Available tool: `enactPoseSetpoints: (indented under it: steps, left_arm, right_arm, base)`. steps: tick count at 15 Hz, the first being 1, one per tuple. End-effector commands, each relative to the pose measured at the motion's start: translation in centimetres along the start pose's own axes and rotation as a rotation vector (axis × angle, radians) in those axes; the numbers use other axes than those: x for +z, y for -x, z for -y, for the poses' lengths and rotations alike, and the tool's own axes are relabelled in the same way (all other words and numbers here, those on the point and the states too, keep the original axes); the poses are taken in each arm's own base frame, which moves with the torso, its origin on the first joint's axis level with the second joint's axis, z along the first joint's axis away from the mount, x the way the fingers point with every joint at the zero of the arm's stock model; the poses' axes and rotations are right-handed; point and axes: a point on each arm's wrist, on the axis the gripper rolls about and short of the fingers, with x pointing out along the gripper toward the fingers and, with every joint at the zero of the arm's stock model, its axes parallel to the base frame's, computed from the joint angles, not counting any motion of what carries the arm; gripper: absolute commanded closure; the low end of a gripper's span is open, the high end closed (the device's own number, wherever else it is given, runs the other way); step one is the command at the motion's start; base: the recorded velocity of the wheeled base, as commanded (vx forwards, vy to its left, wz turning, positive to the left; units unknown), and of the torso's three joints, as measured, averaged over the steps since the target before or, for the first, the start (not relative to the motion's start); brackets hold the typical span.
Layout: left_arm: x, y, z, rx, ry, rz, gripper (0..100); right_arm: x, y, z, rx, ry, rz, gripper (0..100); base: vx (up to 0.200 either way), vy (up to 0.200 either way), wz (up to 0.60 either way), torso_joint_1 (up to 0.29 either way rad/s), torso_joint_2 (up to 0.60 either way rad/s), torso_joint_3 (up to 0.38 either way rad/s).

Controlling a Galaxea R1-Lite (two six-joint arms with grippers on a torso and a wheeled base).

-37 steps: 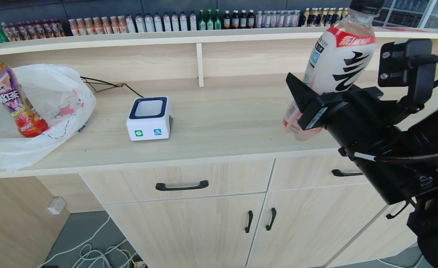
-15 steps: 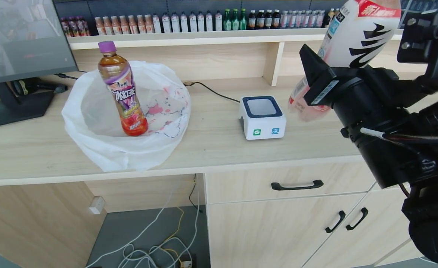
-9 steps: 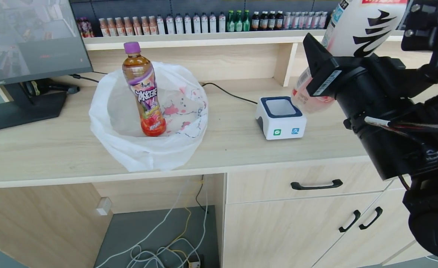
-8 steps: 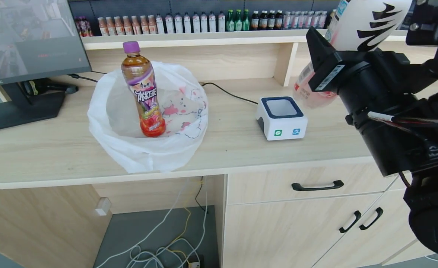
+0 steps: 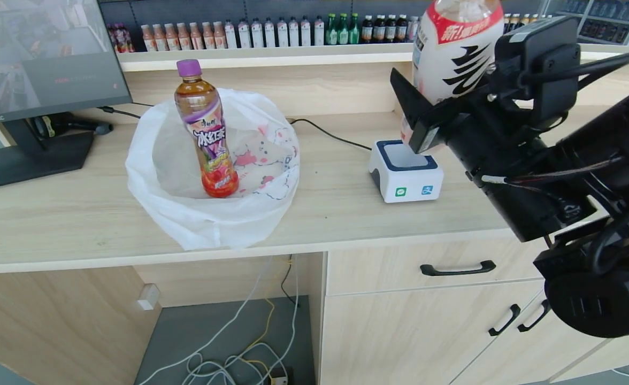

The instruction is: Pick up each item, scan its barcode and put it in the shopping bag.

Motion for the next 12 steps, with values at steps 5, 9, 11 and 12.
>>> enactPoseSetpoints:
  steps: [5,9,11,12]
  left_arm:
    - [0.0,0.0,0.0,0.000,0.000,0.000,0]
    - [0.0,0.0,0.0,0.000,0.000,0.000,0]
    - [0.0,0.0,0.0,0.000,0.000,0.000,0]
    - [0.0,0.0,0.0,0.000,0.000,0.000,0]
  right_arm:
    - [-3.2,-2.1,3.8,0.055,0.275,0.067,100]
    - [-6.5,-2.1,6.0,0.218,0.406,0.119,100]
    - [-6.8,-2.1,6.4,0.287,0.446,0.172,100]
    - [-7.0,-2.0,6.3,0.306,0.451,0.178,100]
  base:
    - [0.000,0.000,0.00,0.000,0.00,0.000]
    - [0.000,0.000,0.00,0.000,0.00,0.000]
    - [0.000,0.000,0.00,0.000,0.00,0.000]
    - [0.000,0.000,0.00,0.000,0.00,0.000]
